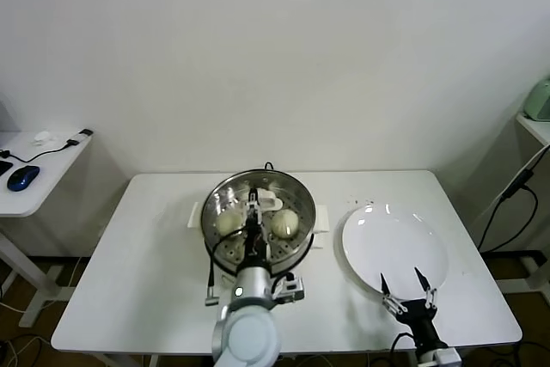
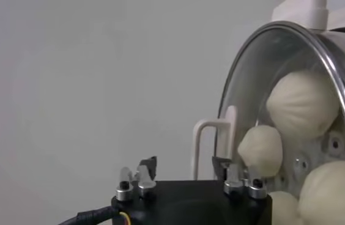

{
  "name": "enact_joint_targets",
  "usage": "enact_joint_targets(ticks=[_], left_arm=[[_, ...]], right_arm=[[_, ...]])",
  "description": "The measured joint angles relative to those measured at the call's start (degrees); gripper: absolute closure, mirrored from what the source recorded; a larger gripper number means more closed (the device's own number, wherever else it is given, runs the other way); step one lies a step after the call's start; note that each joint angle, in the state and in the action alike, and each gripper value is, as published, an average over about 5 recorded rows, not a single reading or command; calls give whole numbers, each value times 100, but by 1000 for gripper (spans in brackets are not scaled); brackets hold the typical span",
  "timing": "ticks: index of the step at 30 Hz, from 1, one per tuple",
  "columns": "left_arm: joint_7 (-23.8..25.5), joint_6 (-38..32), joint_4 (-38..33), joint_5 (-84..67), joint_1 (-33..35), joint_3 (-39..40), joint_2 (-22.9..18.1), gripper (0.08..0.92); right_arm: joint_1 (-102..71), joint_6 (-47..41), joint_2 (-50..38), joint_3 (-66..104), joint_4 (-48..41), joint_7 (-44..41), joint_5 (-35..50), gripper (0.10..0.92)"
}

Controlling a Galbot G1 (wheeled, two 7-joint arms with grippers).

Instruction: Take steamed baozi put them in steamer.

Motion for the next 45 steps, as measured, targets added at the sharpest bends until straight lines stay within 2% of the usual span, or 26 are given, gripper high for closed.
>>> enact_joint_targets(ticks=[4,7,14,19,23,28,36,45], left_arm=[[-146,-55,-329,-299,177,-69,146,230],[-444,-207,-574,-777,330,-217,253,186],[-1485,-1139,-966,-2939,782,-1213,509,177],[-1839,-2008,-1078,-4858,1211,-2400,688,177],[-1930,-2621,-1054,-6390,1578,-3192,800,177],[-1955,-3317,-819,-7971,2000,-3722,863,177],[-1846,-4241,-34,-9405,2372,-3992,855,177],[-1740,-4806,626,-10022,2528,-4049,822,177]], right_arm=[[19,-40,25,-40,-4,-20,3,202],[5,-66,20,-83,23,-18,43,203],[-26,-1,-18,-92,102,99,182,203],[-16,114,-52,-43,111,178,311,203],[3,209,-77,-34,117,215,425,203],[29,283,-60,-74,127,254,540,203],[61,311,5,-118,118,289,586,203],[76,322,14,-125,81,308,635,203]])
